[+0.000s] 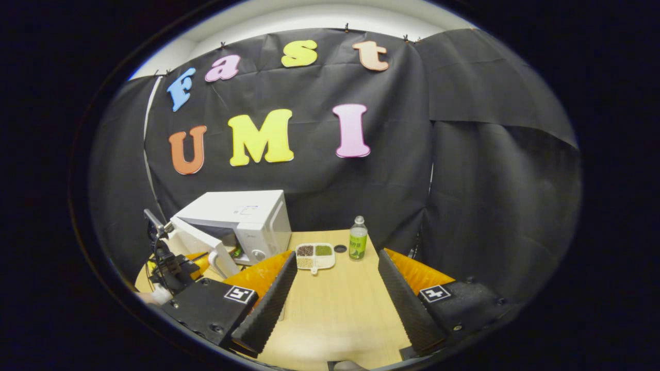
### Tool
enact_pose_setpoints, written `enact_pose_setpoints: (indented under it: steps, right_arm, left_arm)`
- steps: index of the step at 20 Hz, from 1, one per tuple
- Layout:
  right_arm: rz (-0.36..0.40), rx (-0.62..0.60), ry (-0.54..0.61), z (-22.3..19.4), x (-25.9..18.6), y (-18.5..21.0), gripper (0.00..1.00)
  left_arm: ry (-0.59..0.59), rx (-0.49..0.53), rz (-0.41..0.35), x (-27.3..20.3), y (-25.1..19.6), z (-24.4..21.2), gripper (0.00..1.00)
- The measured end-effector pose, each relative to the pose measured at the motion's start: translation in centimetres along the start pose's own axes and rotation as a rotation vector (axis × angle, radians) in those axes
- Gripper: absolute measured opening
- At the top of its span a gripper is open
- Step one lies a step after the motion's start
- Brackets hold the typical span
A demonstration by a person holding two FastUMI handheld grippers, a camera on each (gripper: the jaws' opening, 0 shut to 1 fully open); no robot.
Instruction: Open the microwave oven with the left hand, put the food in, and close the microwave oven.
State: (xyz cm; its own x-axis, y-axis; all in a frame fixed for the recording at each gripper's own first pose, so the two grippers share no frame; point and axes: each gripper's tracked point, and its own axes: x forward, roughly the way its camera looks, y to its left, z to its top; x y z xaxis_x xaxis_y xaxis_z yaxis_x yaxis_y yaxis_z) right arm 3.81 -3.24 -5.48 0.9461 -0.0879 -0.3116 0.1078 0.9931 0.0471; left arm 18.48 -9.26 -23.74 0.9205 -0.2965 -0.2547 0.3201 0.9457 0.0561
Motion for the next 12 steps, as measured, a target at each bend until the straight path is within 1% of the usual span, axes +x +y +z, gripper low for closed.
enact_pose_setpoints:
  steps: [1,2,3,4,5,6,11,12]
  right_arm:
    - [-0.004,0.002,0.002,0.0,0.2,-0.1,1.00]
    - [-0.007,0.005,0.007,-0.1,0.3,-0.3,1.00]
    - [-0.013,0.009,0.011,-0.2,0.5,-0.4,0.92]
    - [-0.016,0.013,0.013,-0.1,0.6,-0.6,1.00]
    - [-0.021,0.014,0.016,-0.2,0.7,-0.7,1.00]
    - [-0.026,0.015,0.018,-0.4,0.9,-0.9,0.92]
    - [-0.042,0.012,0.037,-0.5,1.7,-1.4,0.92]
    - [-0.042,0.015,0.036,-0.5,2.1,-1.4,1.00]
  left_arm:
    - [0.002,-0.005,-0.002,0.5,0.0,0.1,0.00]
    - [0.002,-0.008,-0.004,1.3,-0.1,0.1,0.00]
    - [0.001,-0.009,-0.006,1.8,-0.2,0.2,0.00]
    - [0.002,-0.010,-0.008,2.3,-0.4,0.3,0.00]
    - [0.001,-0.009,-0.011,2.8,-0.4,0.3,0.00]
    - [0.002,-0.010,-0.011,3.3,-0.5,0.4,0.00]
    - [0.007,-0.031,-0.009,5.5,-0.4,0.6,0.00]
    - [0.007,-0.028,-0.007,6.0,-0.4,0.7,0.00]
